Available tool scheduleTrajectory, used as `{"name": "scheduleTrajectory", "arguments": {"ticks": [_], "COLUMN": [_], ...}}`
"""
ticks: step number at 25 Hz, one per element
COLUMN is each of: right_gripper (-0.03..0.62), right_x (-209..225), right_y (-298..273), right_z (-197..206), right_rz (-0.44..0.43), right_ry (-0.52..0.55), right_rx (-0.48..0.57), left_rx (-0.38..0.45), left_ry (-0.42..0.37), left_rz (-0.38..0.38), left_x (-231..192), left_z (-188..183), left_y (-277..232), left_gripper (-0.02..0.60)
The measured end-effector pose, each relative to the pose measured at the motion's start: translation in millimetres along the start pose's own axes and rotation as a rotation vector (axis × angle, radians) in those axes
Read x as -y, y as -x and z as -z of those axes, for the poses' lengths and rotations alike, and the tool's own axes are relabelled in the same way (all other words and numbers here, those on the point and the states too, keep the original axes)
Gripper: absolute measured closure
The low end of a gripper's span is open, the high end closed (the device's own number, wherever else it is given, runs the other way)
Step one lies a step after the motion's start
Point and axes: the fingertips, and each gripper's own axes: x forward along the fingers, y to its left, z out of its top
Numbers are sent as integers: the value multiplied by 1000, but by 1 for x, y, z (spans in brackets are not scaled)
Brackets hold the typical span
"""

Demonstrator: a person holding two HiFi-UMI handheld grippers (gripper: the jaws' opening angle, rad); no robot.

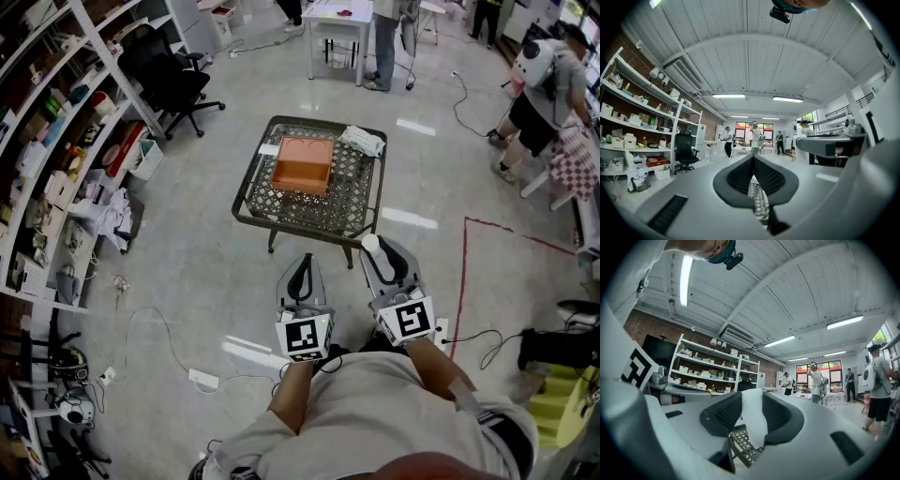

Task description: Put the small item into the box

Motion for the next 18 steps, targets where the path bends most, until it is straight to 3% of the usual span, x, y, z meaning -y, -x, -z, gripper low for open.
{"name": "scheduleTrajectory", "arguments": {"ticks": [18], "right_gripper": [462], "right_x": [7], "right_y": [-32], "right_z": [17], "right_rz": [-35], "right_ry": [-35], "right_rx": [-5], "left_rx": [-42], "left_ry": [-26], "left_rz": [-31], "left_x": [-22], "left_z": [16], "left_y": [-19], "left_gripper": [572]}}
